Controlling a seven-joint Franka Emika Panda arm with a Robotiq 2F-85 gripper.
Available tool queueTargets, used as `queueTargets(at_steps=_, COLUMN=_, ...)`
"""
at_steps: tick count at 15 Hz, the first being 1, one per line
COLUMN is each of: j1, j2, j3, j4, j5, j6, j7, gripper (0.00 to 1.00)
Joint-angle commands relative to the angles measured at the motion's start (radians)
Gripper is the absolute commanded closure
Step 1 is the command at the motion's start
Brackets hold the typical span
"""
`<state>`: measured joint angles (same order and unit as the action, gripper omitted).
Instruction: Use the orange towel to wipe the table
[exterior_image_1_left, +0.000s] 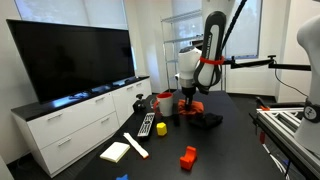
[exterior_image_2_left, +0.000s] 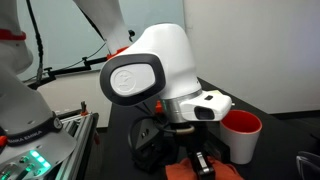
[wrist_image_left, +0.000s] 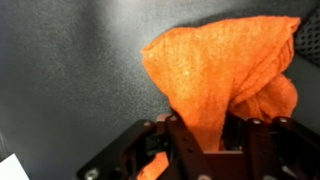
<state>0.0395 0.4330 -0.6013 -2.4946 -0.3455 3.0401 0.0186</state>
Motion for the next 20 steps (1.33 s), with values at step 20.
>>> queueTargets(at_steps=20, j1=-0.130, j2=-0.014, j3=0.088, j4=0.054, j5=0.042, j6=-0.075, j7=-0.021, gripper=0.97)
